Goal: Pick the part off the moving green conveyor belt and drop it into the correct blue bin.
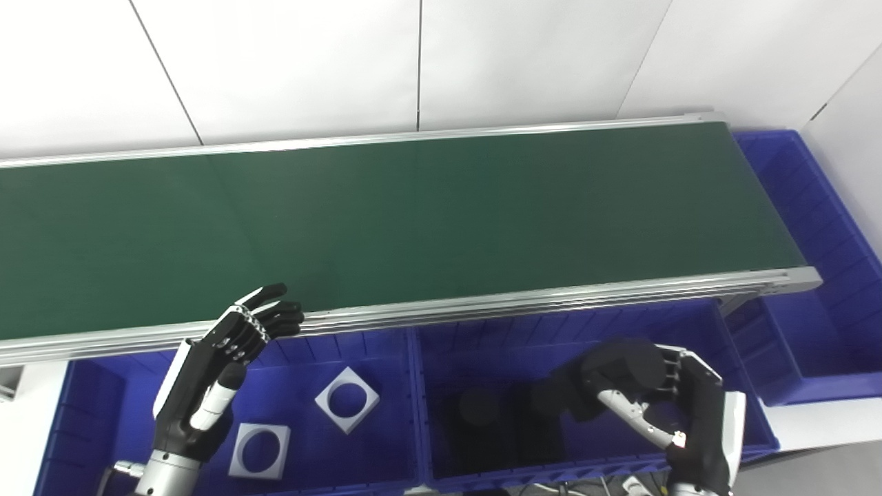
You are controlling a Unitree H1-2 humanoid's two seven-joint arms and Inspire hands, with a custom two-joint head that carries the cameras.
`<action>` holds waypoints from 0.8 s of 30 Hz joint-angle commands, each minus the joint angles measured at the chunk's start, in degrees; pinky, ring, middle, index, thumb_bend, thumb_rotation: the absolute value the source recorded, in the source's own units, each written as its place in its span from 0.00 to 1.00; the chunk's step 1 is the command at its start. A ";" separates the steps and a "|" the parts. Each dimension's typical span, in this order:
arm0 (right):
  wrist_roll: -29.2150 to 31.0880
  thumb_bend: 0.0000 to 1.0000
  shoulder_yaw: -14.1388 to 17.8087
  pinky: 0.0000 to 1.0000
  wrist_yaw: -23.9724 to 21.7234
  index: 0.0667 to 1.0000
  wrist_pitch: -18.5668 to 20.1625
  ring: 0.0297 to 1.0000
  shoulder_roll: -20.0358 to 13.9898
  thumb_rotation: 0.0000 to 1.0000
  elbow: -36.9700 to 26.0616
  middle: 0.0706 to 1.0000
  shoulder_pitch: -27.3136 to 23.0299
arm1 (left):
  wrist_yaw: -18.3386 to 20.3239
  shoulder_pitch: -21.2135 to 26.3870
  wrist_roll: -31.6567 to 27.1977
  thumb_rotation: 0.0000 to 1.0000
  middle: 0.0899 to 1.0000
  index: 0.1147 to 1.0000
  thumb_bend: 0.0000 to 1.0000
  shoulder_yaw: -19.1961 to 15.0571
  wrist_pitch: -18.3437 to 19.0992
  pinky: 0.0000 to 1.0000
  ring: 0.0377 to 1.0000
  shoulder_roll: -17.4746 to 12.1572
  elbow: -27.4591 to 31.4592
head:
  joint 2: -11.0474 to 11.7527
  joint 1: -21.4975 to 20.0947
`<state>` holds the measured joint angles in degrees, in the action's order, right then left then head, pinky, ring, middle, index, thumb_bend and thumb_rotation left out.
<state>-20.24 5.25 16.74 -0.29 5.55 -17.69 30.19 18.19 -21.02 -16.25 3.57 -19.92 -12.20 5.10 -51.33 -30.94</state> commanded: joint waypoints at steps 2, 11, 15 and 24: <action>-0.01 0.53 1.30 0.34 1.91 0.47 -3.24 0.39 -0.06 0.00 0.06 0.40 -0.81 | 0.73 0.46 -0.72 0.75 0.72 0.79 0.79 -0.79 -0.84 0.71 0.72 -0.82 0.50 | 0.06 0.00; 1.19 0.53 4.28 0.36 3.72 0.47 -2.63 0.41 0.28 0.00 2.53 0.41 -2.59 | 1.01 0.25 -0.85 0.75 0.72 0.79 0.82 -1.59 0.04 0.71 0.71 -0.79 0.74 | 0.08 -0.23; 1.18 0.53 5.52 0.32 4.80 0.47 -2.66 0.38 0.61 0.00 3.96 0.39 -3.31 | 1.38 0.20 -0.88 0.75 0.72 0.79 0.81 -1.75 -0.12 0.71 0.72 -0.97 0.68 | 0.03 -0.21; 1.20 0.53 6.51 0.32 5.91 0.47 -2.62 0.38 0.64 0.00 6.75 0.39 -4.33 | 1.54 -0.33 -1.02 0.75 0.72 0.79 0.81 -2.17 0.27 0.71 0.72 -1.14 1.48 | -0.43 -0.04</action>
<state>-19.21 11.37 21.21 -0.31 5.88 -10.33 26.25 19.17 -21.30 -16.34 1.82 -18.93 -12.77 5.07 -51.77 -31.03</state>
